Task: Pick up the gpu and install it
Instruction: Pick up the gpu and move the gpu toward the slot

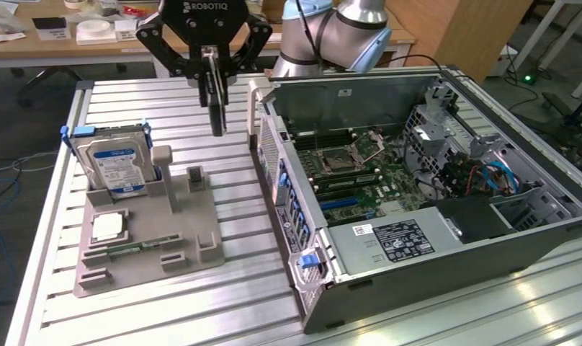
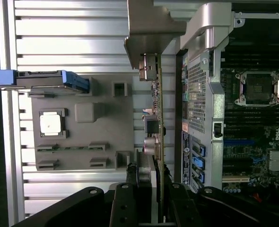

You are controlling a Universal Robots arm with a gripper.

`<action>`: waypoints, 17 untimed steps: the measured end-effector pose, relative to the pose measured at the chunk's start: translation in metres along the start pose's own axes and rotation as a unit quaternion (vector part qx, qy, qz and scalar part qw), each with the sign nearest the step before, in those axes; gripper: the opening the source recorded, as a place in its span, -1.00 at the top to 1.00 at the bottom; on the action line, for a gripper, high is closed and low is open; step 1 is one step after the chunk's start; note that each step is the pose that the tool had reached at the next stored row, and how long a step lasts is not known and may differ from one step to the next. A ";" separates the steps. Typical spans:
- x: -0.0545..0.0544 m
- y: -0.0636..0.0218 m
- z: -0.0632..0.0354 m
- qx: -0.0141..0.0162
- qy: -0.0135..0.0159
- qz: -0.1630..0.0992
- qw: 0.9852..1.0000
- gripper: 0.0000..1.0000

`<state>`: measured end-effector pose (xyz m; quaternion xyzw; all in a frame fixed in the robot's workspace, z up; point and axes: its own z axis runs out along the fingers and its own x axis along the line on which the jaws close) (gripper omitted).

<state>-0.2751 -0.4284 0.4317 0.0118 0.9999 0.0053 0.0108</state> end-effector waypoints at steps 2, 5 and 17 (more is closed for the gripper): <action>-0.003 0.0001 0.0001 0.000 0.000 0.000 1.000 0.44; -0.008 0.0002 0.0003 0.000 0.000 0.000 1.000 0.44; -0.028 0.0006 0.0009 0.000 0.000 0.000 1.000 0.44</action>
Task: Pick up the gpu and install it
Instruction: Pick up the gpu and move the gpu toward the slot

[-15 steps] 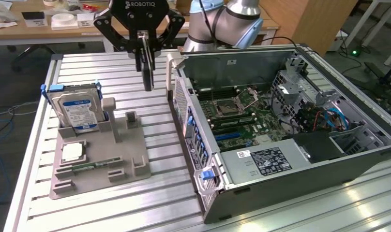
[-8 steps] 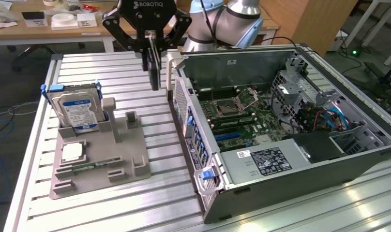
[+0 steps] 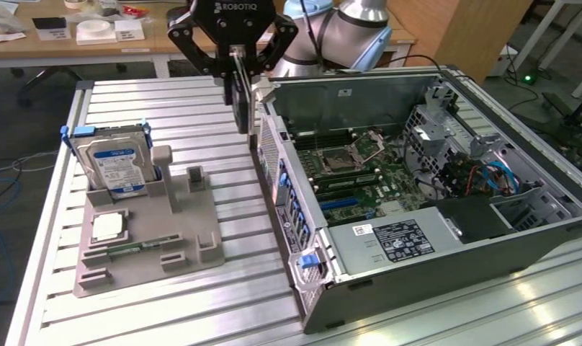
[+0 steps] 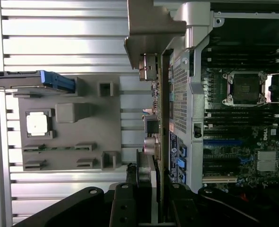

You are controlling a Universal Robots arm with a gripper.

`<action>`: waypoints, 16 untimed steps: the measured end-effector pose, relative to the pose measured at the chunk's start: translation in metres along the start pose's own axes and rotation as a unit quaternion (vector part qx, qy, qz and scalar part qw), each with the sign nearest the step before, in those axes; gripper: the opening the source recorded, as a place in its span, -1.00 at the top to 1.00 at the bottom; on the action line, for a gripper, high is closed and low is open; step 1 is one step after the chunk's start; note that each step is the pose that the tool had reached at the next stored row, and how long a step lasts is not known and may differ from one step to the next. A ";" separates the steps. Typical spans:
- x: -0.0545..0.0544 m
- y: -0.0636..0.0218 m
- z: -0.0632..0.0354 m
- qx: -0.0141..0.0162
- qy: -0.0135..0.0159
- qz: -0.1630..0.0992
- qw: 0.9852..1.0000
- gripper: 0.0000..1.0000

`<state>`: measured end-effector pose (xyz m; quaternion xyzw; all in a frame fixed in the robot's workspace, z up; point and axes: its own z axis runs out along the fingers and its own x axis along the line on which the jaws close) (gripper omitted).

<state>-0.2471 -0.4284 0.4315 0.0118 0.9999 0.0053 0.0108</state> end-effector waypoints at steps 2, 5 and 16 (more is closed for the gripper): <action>-0.003 0.0001 0.0001 0.000 0.000 0.000 1.000 0.44; -0.007 0.0002 0.0003 0.000 0.000 0.000 1.000 0.44; -0.020 0.0005 0.0008 0.000 0.000 0.000 1.000 0.44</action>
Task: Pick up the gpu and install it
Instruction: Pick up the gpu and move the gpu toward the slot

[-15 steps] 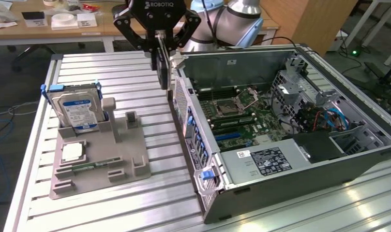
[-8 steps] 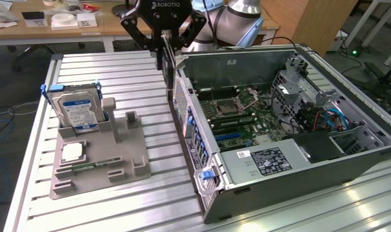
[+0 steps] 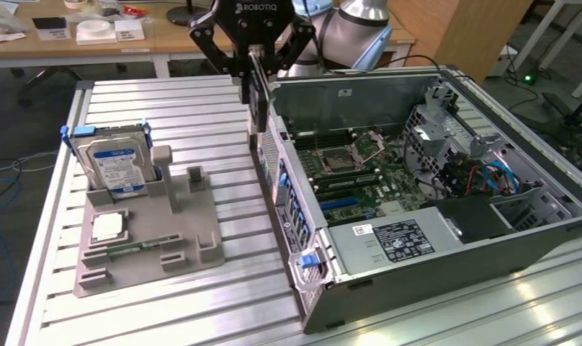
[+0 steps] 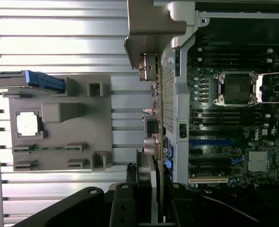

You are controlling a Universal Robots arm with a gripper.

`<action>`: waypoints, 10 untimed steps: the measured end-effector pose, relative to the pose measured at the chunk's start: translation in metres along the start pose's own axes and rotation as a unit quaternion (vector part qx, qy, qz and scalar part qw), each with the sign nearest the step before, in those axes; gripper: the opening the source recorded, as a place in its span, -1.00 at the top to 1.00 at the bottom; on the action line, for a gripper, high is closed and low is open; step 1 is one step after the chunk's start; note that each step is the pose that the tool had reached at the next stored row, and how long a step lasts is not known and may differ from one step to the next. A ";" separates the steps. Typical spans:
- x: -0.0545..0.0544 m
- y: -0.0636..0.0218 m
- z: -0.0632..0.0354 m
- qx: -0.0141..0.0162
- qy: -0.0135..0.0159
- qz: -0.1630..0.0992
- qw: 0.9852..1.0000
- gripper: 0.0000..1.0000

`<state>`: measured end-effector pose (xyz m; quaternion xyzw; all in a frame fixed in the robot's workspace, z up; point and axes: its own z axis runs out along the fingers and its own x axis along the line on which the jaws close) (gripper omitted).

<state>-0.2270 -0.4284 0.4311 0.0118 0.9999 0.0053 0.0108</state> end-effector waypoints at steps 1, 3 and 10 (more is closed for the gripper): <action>-0.001 0.0000 0.0000 0.000 0.000 0.000 1.000 0.44; -0.004 0.0001 0.0001 0.000 0.000 0.000 1.000 0.44; -0.013 0.0003 0.0005 0.000 0.000 0.000 1.000 0.44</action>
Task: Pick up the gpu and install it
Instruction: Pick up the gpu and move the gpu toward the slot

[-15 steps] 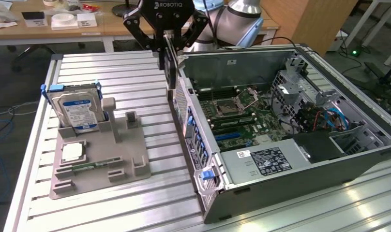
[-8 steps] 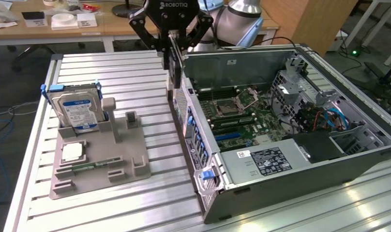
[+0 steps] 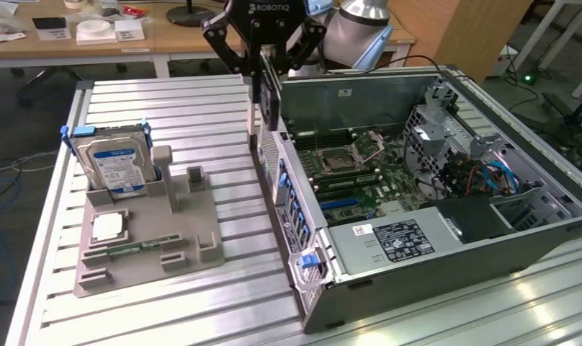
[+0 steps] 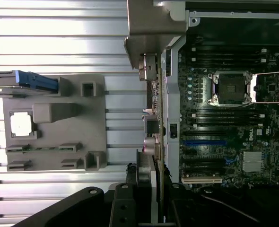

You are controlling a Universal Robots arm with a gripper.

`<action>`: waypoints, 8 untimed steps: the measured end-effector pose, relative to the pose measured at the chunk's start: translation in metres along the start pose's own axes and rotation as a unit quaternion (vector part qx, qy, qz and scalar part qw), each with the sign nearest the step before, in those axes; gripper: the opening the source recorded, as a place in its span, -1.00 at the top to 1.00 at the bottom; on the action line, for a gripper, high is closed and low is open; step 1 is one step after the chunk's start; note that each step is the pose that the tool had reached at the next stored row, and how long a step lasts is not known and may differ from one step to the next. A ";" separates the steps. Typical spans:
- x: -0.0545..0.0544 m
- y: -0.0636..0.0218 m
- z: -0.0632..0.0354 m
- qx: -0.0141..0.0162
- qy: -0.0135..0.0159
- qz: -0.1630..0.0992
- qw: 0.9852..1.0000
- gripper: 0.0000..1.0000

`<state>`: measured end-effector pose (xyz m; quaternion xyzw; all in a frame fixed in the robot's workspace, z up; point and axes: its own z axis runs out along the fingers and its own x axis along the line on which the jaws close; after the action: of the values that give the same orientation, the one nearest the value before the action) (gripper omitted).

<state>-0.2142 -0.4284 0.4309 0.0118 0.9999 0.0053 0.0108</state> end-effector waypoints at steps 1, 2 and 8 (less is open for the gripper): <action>-0.001 0.0000 0.0001 0.000 0.000 0.000 1.000 0.44; -0.003 0.0001 0.0001 0.000 0.000 0.000 1.000 0.44; -0.011 0.0003 0.0005 0.000 0.000 0.000 1.000 0.44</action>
<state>-0.2033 -0.4284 0.4307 0.0118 0.9999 0.0053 0.0108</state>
